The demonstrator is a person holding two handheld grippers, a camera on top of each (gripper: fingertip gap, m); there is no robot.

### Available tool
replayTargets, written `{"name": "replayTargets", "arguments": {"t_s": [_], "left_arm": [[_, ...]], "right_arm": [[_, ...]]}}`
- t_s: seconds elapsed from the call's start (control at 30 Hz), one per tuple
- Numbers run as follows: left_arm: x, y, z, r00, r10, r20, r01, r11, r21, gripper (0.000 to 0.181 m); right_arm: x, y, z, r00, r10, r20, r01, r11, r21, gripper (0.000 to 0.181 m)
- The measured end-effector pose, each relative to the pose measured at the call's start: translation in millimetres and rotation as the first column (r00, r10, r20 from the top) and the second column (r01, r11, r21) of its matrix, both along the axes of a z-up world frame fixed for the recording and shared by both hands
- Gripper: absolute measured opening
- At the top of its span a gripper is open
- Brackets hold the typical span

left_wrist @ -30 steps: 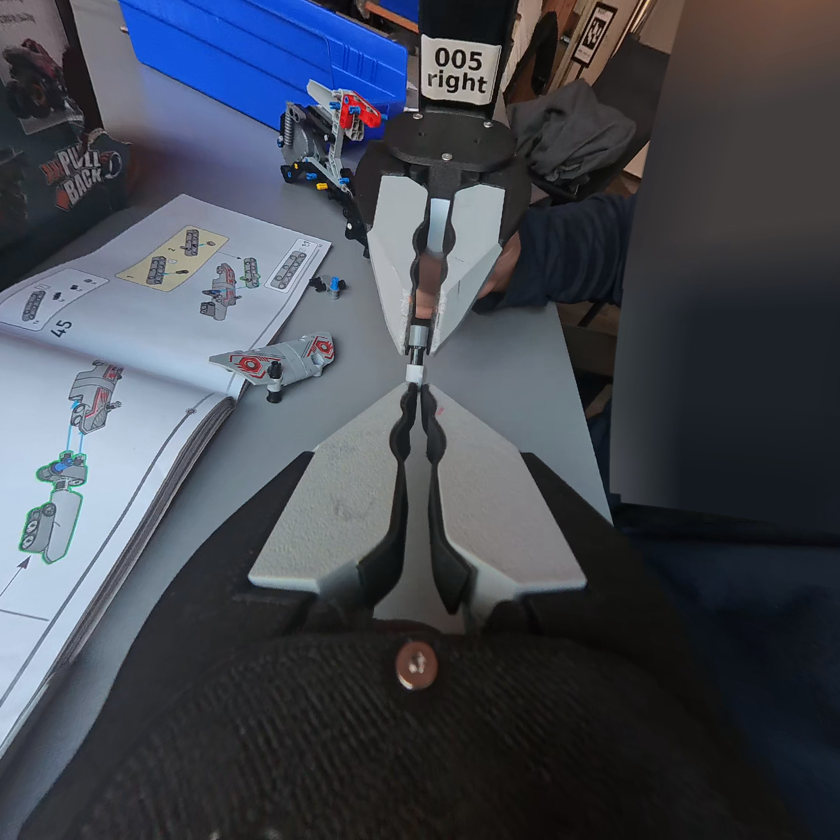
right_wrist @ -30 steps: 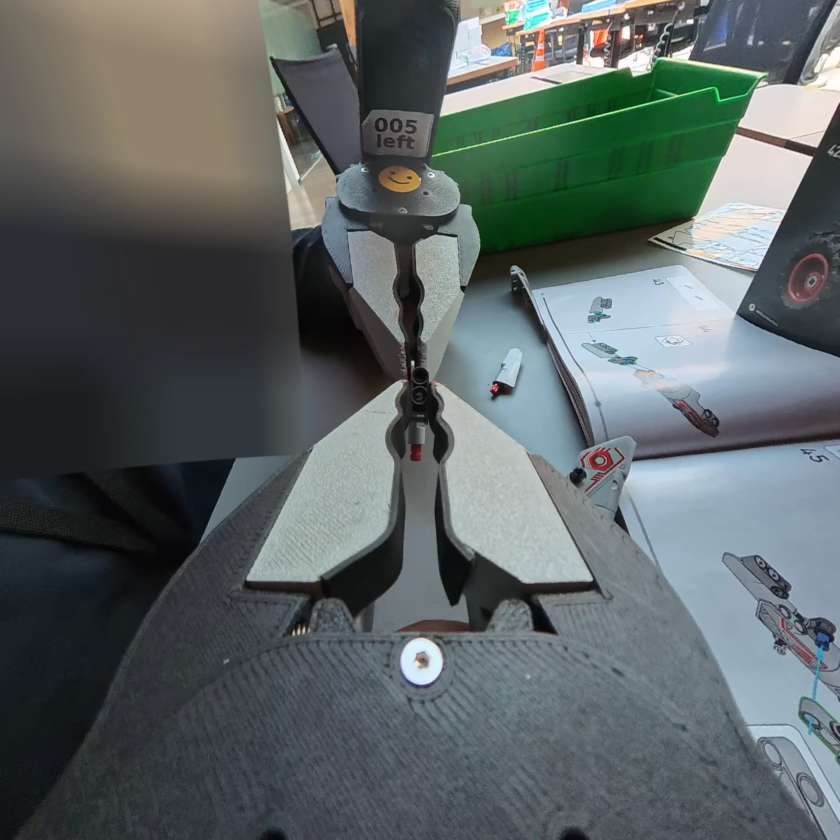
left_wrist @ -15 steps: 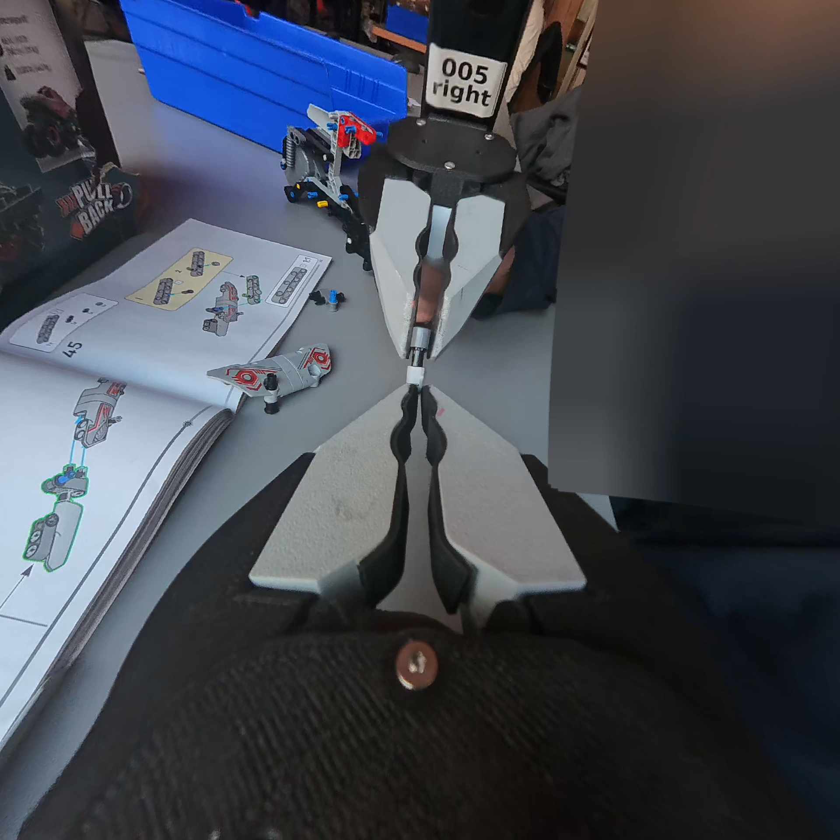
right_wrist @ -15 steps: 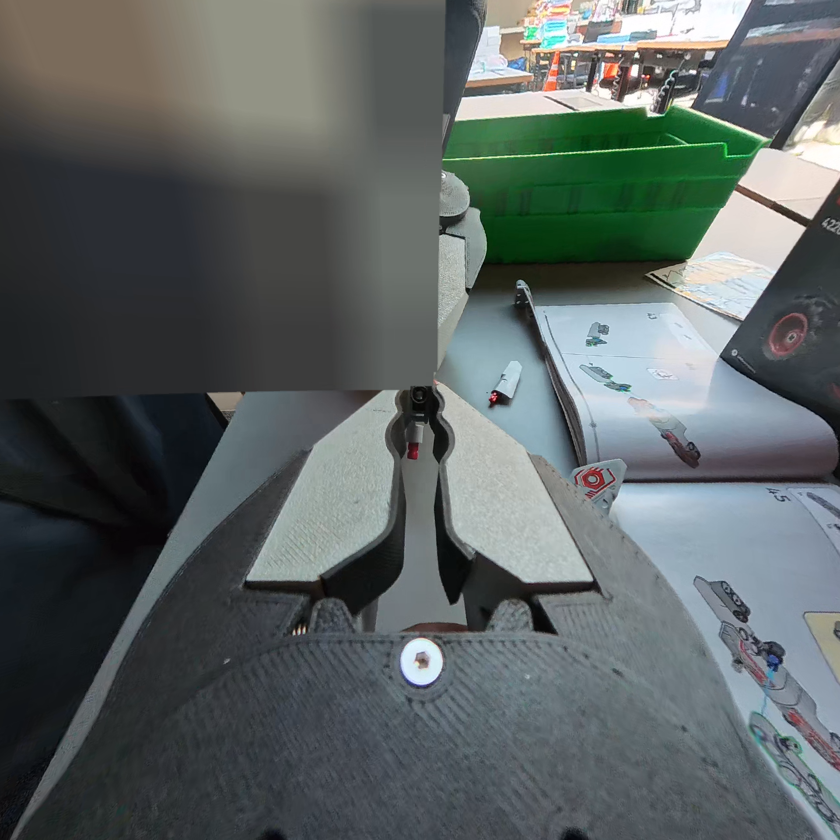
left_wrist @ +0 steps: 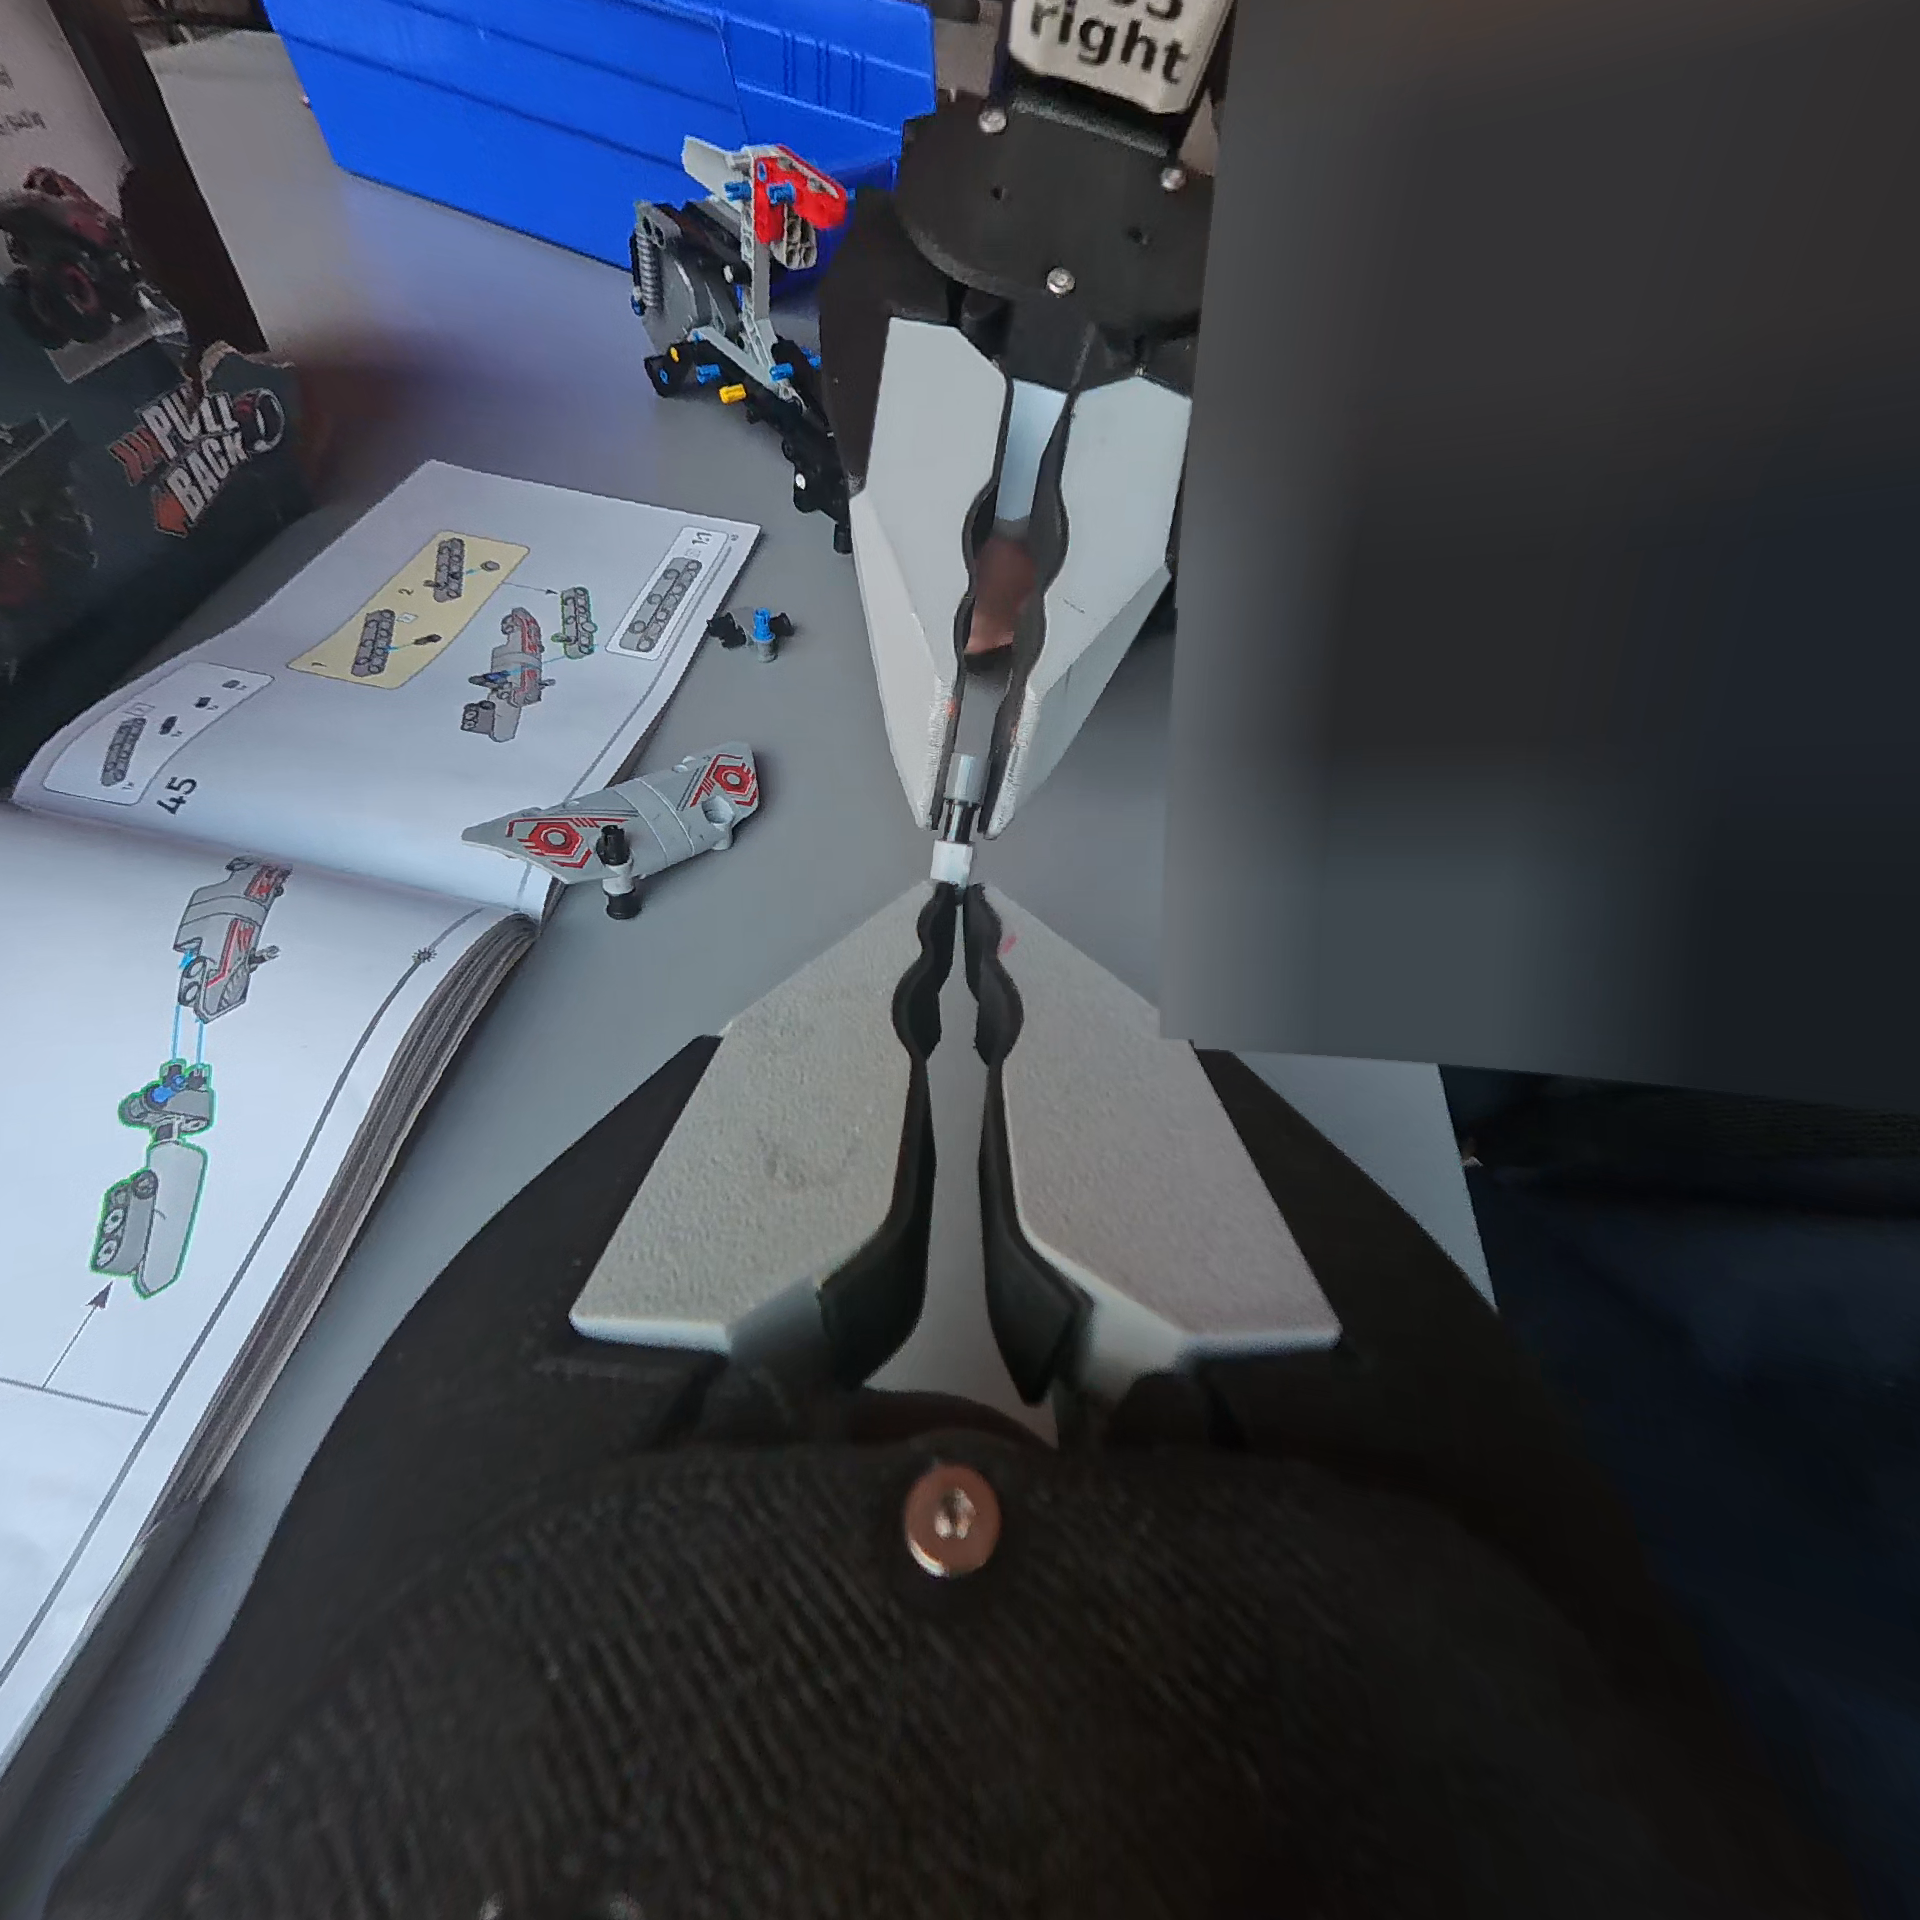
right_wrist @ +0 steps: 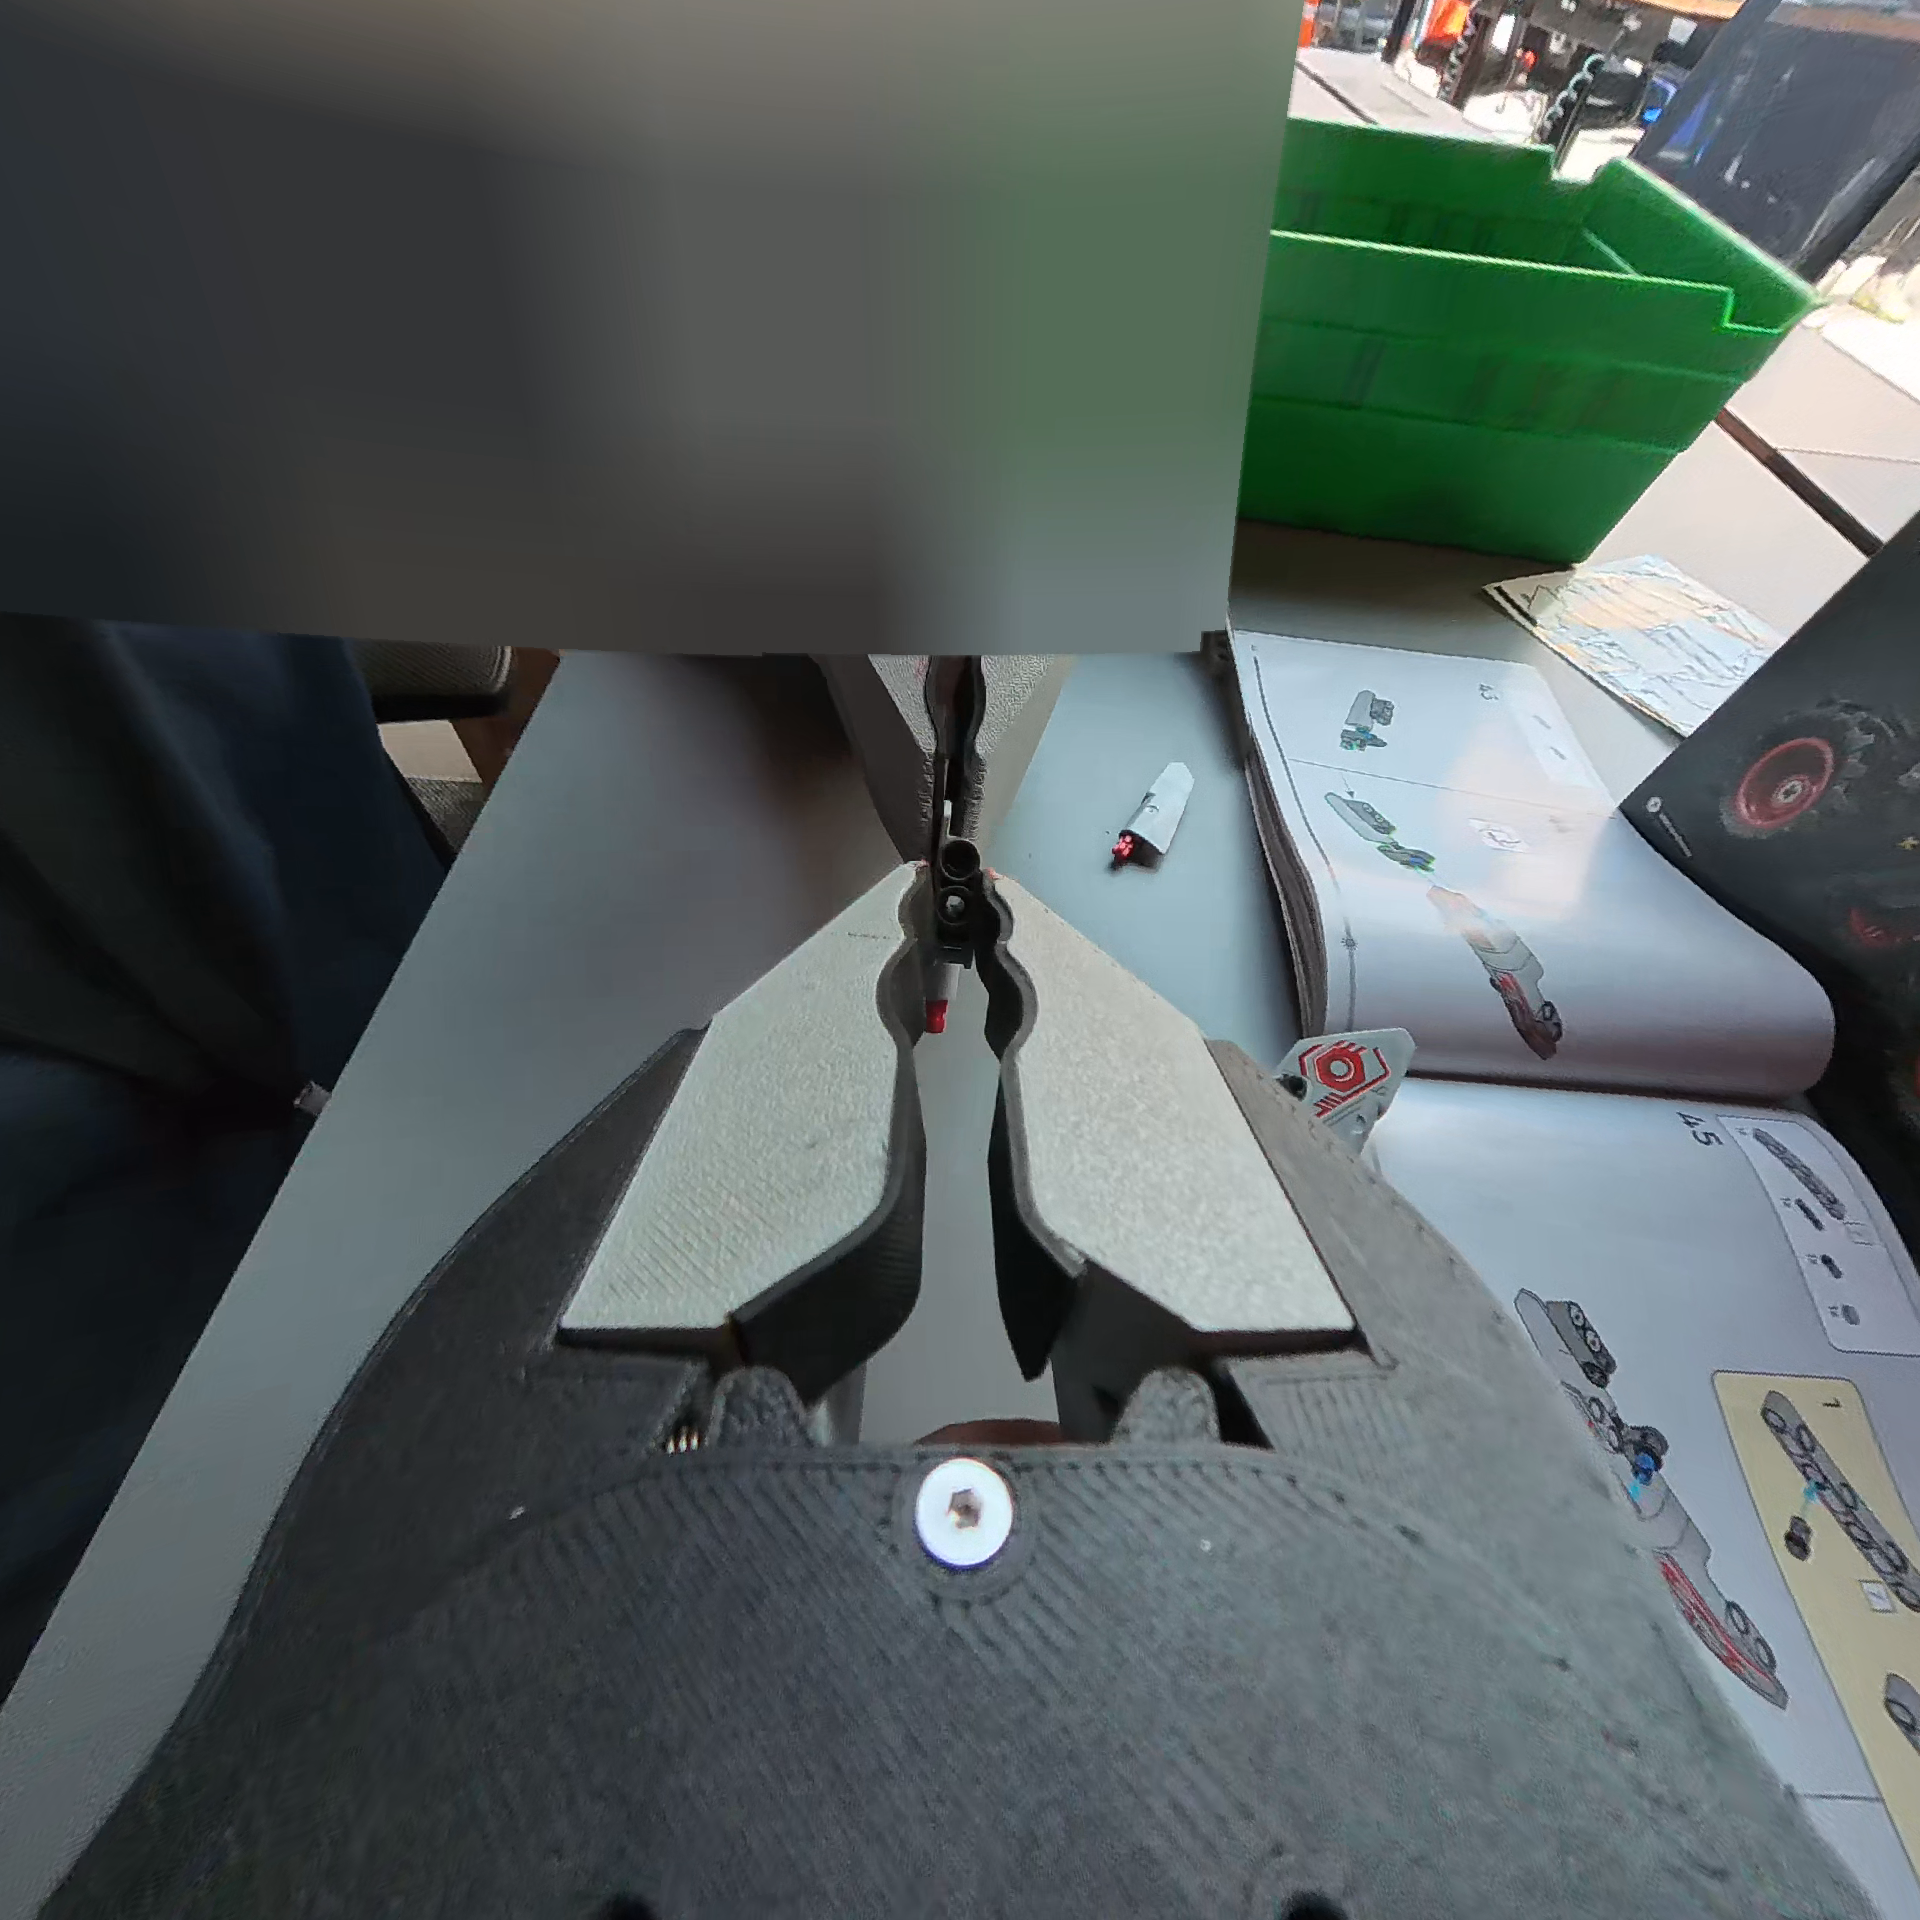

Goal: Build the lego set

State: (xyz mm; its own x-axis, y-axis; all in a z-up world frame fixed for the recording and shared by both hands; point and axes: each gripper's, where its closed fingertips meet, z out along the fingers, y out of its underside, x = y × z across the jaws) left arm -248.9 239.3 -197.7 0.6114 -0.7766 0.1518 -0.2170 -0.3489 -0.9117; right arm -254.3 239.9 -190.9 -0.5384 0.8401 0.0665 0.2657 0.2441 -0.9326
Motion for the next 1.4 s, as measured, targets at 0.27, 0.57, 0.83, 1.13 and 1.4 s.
{"name": "replayTargets", "arguments": {"t_s": [0.27,0.57,0.83,1.13,1.4], "left_arm": [[-4,5,-10,0.993,0.033,-0.11,-0.03,0.999,0.032,0.0],[-1,1,-18,0.976,0.011,-0.216,0.005,0.997,0.071,0.0],[-4,3,-21,0.976,0.025,-0.217,-0.015,0.999,0.044,0.0],[-6,4,-23,0.974,0.033,-0.222,-0.027,0.999,0.029,0.0],[-5,-3,-36,0.977,-0.018,-0.214,-0.004,0.995,-0.101,0.0]], "right_arm": [[-4,5,-12,0.997,-0.019,0.069,0.02,1.0,-0.017,0.005],[-3,-1,-27,0.995,-0.005,0.098,-0.005,0.994,0.108,0.004],[-3,3,-29,0.994,-0.023,0.111,0.01,0.993,0.119,0.004],[4,14,-34,0.987,-0.052,0.155,0.028,0.987,0.158,0.004],[12,25,-63,0.919,-0.119,0.375,0.042,0.977,0.209,0.007]]}}
